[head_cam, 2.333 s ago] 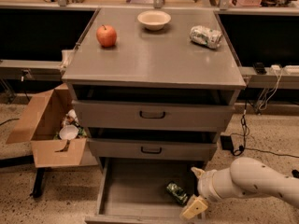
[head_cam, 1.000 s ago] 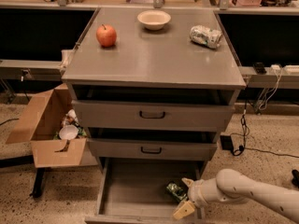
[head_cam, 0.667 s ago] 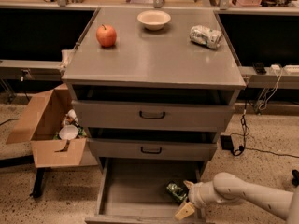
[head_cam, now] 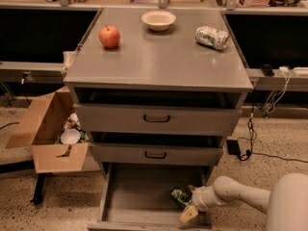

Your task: Pick green can from bottom drawer and place on counter

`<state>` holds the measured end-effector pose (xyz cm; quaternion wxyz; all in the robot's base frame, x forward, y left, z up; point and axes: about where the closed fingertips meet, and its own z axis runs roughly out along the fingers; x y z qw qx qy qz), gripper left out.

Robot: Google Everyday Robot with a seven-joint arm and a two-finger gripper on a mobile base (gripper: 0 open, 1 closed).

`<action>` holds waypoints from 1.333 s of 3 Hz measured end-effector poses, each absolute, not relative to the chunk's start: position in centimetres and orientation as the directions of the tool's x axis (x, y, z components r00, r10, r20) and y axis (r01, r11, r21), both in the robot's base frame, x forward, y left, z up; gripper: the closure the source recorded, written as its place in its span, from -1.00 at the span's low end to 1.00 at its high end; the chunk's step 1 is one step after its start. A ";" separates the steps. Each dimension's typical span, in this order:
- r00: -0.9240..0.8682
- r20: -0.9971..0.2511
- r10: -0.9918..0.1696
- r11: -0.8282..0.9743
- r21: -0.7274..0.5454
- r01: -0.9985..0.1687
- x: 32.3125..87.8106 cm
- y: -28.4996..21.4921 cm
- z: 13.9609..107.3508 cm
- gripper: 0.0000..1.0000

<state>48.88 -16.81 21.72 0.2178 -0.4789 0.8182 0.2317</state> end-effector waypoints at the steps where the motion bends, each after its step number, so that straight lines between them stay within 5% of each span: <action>1: -0.445 -0.569 -0.691 0.437 0.161 -0.885 50.6 -17.0 19.5 -1.00; 3: -0.489 -0.565 -0.664 0.482 0.177 -0.858 53.7 -18.0 15.7 -1.00; 4: -0.525 -0.505 -0.685 0.511 0.181 -0.840 54.6 -18.2 12.5 -0.48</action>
Offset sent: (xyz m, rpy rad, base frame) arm 0.0553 -0.0184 -0.0575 -0.0063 -0.0097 -0.0580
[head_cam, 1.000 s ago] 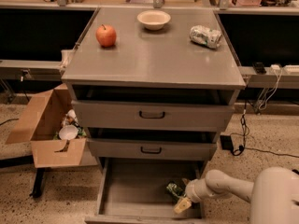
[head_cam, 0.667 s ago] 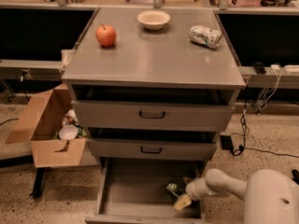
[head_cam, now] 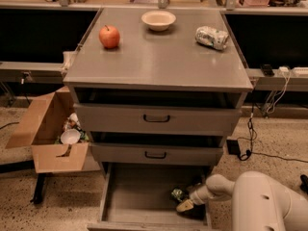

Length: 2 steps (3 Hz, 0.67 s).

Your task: Pick green can from bottom drawer and place on counter

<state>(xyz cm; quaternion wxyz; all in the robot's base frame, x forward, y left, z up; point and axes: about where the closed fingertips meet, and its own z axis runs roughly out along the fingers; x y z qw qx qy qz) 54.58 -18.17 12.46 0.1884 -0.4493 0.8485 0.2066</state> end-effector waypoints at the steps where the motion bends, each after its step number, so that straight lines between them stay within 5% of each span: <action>1: -0.543 -0.484 -0.686 0.522 0.192 -0.831 54.8 -18.3 11.0 -0.01; 2: -0.542 -0.484 -0.687 0.522 0.190 -0.832 54.9 -18.3 11.1 0.45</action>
Offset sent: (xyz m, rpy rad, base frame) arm -0.0042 0.0101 0.0347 0.0491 -0.0802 0.0715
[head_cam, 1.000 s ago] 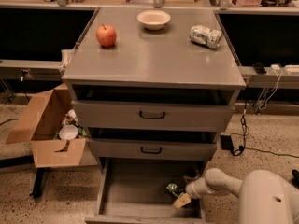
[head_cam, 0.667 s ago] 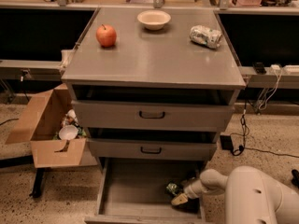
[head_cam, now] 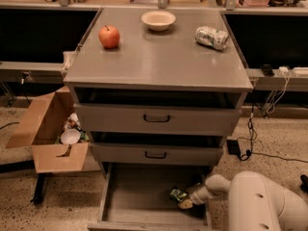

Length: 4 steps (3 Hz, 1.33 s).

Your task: Pick green can from bottom drawer and place on counter

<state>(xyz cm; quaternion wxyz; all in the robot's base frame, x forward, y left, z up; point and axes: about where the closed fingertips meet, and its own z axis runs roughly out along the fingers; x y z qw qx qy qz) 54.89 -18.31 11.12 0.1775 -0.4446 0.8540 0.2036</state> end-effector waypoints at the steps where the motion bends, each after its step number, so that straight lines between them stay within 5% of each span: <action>1: -0.477 -0.550 -0.685 0.465 0.174 -0.868 54.1 -17.9 14.6 0.91; 2: -0.302 -0.674 -0.674 0.312 0.111 -0.944 52.0 -17.2 24.7 1.00; 4: -0.215 -0.722 -0.657 0.224 0.084 -0.971 51.3 -16.6 27.3 1.00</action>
Offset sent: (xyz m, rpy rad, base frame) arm -0.0503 0.0131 0.2325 0.2693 -0.2756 0.3362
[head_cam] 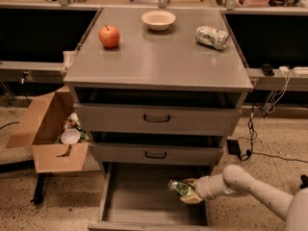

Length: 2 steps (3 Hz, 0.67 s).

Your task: Pick green can from bottom drawer and place on counter

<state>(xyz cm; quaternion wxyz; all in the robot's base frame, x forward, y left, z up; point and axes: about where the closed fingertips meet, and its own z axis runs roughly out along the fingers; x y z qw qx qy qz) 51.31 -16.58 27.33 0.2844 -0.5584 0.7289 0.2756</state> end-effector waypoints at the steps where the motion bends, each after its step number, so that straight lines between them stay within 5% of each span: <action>1: -0.069 -0.748 -0.660 0.072 0.029 -0.997 49.2 -15.4 33.5 1.00; 2: 0.099 -0.742 -0.663 -0.087 -0.055 -0.995 46.4 -14.9 43.6 1.00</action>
Offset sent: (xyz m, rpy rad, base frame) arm -0.0857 0.0221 0.2561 0.0286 -0.2117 0.4686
